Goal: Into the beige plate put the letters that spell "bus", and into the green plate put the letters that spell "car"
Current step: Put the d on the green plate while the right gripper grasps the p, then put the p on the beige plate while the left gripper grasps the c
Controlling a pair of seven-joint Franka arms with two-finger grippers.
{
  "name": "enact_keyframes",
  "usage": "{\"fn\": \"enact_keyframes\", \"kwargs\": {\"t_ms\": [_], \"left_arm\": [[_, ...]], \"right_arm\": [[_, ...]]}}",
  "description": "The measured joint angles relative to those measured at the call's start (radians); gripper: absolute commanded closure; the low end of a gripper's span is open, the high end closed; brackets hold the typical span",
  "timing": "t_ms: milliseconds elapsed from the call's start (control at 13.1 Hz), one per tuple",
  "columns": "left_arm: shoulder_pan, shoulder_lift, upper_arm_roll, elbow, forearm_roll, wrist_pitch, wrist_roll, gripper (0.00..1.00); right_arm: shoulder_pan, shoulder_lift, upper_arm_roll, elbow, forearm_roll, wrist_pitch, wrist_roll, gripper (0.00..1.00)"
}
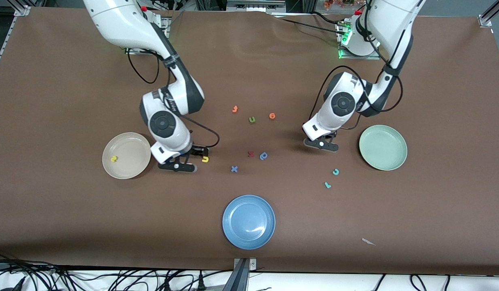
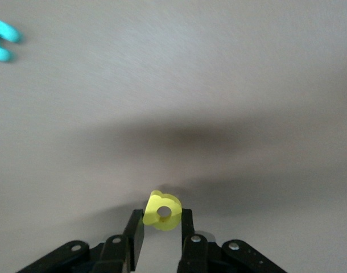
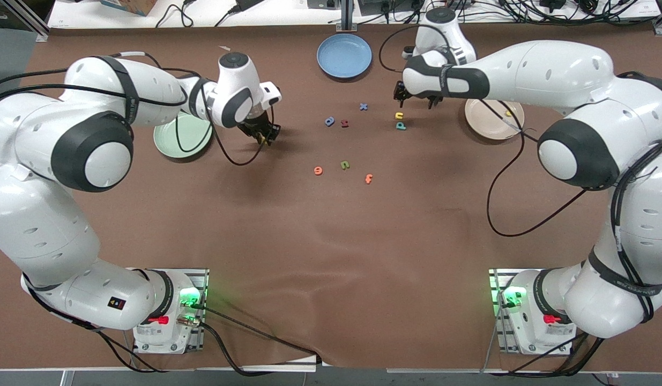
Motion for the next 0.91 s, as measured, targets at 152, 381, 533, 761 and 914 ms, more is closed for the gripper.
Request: {"fn": "enact_keyframes", "kwargs": {"t_ms": [152,381,533,761,914], "left_arm": [[0.047,-0.058,0.005,0.008,0.002,-0.063,0.054,1.00],[0.154,-0.137,0.009,0.009,0.004,-0.152,0.197,1.00],[0.234,-0.164,0.012,0.005,0.005,-0.177,0.316,1.00],[0.307,-0.169,0.041,-0.002,0.031,-0.180,0.462,1.00],[0.329,-0.165,0.051,-0.010,0.068,-0.180,0.492,0.94]], "right_arm": [[0.012,0.028,0.002,0.000,0.000,0.031,0.000,0.01],[0.022,0.060,0.007,0.000,0.000,0.063,0.000,0.07],[0.022,0.071,0.018,0.000,0.000,0.070,0.000,0.09],[0.024,0.080,0.031,0.000,0.000,0.073,0.000,0.13],[0.025,0.083,0.041,0.000,0.000,0.073,-0.001,0.25]]}}
